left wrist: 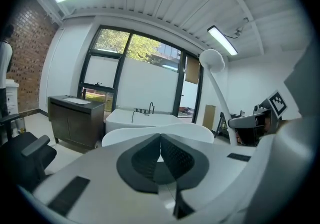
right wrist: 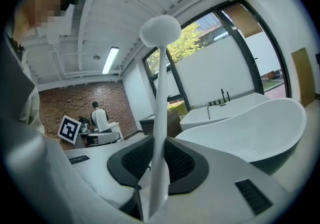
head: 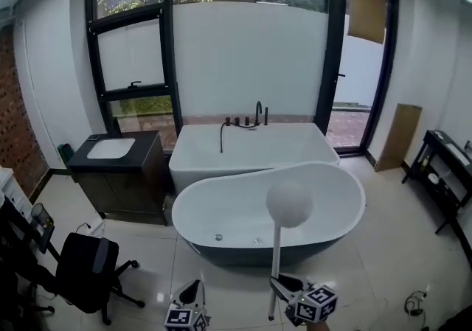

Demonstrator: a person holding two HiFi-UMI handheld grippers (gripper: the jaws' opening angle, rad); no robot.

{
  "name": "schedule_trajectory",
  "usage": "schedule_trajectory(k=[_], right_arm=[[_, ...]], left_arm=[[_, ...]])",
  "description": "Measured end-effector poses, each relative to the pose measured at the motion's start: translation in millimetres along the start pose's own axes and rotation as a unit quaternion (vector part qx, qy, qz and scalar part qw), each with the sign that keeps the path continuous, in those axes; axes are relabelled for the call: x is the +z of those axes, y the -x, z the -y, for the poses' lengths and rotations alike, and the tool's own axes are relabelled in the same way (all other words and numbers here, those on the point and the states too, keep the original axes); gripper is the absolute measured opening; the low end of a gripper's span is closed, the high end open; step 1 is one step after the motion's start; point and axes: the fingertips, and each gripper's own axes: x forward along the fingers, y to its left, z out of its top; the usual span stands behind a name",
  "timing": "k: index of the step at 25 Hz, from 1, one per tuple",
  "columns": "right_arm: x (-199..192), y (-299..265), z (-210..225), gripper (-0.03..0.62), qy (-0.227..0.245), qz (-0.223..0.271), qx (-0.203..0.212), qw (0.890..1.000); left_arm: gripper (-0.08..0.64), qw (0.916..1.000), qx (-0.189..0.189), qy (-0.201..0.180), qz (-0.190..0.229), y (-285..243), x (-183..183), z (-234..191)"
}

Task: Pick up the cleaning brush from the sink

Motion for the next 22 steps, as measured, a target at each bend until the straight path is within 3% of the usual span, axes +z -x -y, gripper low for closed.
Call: schedule_trajectory(k=[4, 9, 22], right_arm=[[45, 70, 7, 0.057, 0.026, 0.048, 0.027, 0.998], [62, 133, -9, 0.057, 0.062, 0.085, 0.054, 0.993], [112, 154, -72, 0.057, 0.11, 0.127, 0.101, 0.981]], left_arm=[[0.011, 0.9997, 0.004, -0.007, 0.021, 22, 16, 76], [0.011, 0.9993, -0.003, -0.023, 0.028, 54, -1, 137], [0.009, 0.9977, -0.029, -0.042, 0.043, 75, 32, 148]])
